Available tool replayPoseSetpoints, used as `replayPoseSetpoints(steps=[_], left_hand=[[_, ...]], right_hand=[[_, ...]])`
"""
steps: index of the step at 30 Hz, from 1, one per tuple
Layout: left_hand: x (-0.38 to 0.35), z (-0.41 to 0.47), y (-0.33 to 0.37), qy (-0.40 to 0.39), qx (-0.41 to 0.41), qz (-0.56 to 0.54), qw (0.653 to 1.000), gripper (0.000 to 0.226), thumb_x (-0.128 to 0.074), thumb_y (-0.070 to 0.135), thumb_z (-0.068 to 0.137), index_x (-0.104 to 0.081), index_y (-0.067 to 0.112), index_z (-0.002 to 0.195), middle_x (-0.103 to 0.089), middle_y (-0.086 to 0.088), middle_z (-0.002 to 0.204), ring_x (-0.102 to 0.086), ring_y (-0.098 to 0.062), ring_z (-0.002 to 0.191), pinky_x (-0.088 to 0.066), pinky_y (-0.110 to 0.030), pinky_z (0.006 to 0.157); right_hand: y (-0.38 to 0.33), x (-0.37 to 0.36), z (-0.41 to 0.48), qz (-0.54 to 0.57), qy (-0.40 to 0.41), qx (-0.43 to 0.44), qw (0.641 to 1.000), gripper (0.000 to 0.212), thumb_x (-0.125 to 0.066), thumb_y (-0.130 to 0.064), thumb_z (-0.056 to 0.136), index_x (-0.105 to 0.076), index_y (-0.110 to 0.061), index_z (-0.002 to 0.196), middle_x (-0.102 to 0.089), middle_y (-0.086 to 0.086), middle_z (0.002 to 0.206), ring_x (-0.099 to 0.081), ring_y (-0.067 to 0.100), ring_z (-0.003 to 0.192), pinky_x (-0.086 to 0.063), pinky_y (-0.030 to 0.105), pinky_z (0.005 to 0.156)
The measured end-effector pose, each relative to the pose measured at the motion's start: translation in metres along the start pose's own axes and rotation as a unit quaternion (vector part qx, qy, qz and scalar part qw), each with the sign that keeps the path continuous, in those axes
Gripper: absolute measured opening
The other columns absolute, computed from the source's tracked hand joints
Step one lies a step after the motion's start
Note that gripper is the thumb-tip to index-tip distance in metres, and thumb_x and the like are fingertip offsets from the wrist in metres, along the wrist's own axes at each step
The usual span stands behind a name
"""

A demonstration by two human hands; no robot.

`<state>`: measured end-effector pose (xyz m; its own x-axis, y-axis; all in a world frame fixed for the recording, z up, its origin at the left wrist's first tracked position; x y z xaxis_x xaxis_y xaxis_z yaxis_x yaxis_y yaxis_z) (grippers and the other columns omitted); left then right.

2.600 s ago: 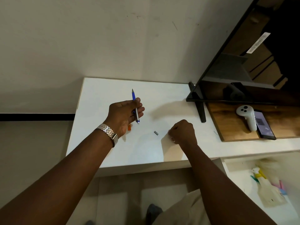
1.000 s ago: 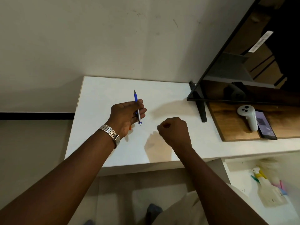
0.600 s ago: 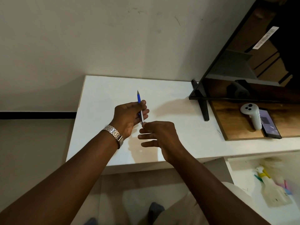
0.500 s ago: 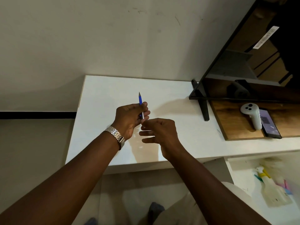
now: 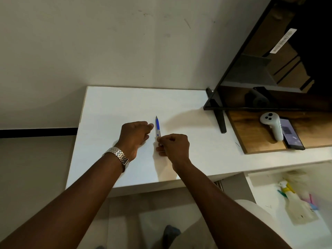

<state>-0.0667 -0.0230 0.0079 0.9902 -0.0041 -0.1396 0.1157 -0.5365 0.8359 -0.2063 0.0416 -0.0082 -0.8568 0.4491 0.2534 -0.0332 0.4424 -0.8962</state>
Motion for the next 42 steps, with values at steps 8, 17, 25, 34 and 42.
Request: replayPoseSetpoints(steps=[8, 17, 25, 34, 42], left_hand=[[0.013, 0.003, 0.007, 0.011, -0.038, 0.024, 0.999, 0.012, -0.080, 0.007, 0.086, -0.075, 0.013, 0.096, -0.075, -0.013, 0.098, -0.071, -0.026, 0.095, -0.060, -0.039, 0.093], [0.033, 0.014, 0.011, 0.041, -0.069, 0.092, 0.992, 0.013, -0.083, 0.011, 0.083, -0.077, 0.012, 0.094, -0.075, -0.010, 0.090, -0.069, -0.025, 0.085, -0.060, -0.043, 0.090], [0.039, 0.010, 0.012, 0.076, -0.147, 0.264, 0.950, 0.016, -0.080, 0.017, 0.084, -0.079, 0.009, 0.098, -0.079, -0.012, 0.103, -0.073, -0.032, 0.103, -0.056, -0.044, 0.097], [0.040, 0.009, 0.012, 0.079, -0.139, 0.204, 0.966, 0.015, -0.078, 0.015, 0.087, -0.080, 0.006, 0.099, -0.079, -0.013, 0.102, -0.073, -0.032, 0.103, -0.058, -0.049, 0.098], [0.045, 0.018, 0.007, 0.062, -0.075, 0.182, 0.979, 0.025, -0.079, 0.020, 0.087, -0.076, -0.004, 0.085, -0.073, -0.019, 0.080, -0.065, -0.029, 0.072, -0.059, -0.040, 0.077]], right_hand=[[0.009, 0.002, 0.016, -0.059, 0.000, -0.016, 0.998, 0.026, -0.087, -0.018, 0.082, -0.076, 0.004, 0.075, -0.077, 0.018, 0.068, -0.072, 0.021, 0.046, -0.066, 0.038, 0.053], [0.009, 0.004, 0.018, -0.079, -0.008, -0.028, 0.996, 0.030, -0.088, -0.018, 0.081, -0.074, 0.008, 0.079, -0.077, 0.021, 0.069, -0.072, 0.020, 0.045, -0.065, 0.035, 0.051], [-0.011, -0.016, 0.002, -0.191, -0.024, 0.156, 0.969, 0.022, -0.083, -0.029, 0.086, -0.078, -0.007, 0.085, -0.079, 0.007, 0.076, -0.077, 0.022, 0.070, -0.063, 0.037, 0.071], [-0.019, -0.065, 0.003, -0.398, -0.065, 0.179, 0.897, 0.029, -0.079, -0.033, 0.082, -0.064, -0.009, 0.083, -0.069, 0.010, 0.081, -0.070, 0.029, 0.081, -0.048, 0.030, 0.065], [-0.024, -0.054, -0.005, -0.266, -0.061, 0.144, 0.951, 0.041, -0.080, -0.032, 0.080, -0.073, 0.007, 0.072, -0.074, 0.022, 0.067, -0.075, 0.035, 0.067, -0.063, 0.047, 0.072]])
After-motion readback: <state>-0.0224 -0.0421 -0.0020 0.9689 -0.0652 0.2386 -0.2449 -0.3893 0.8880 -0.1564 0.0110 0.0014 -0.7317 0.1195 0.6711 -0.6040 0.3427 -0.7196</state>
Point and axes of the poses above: each hand's wrist, its own z-axis towards the middle knuckle, its own x-axis out of the back of the hand, y = z × x, the point moved 2 cm from there along z, towards the middle knuckle
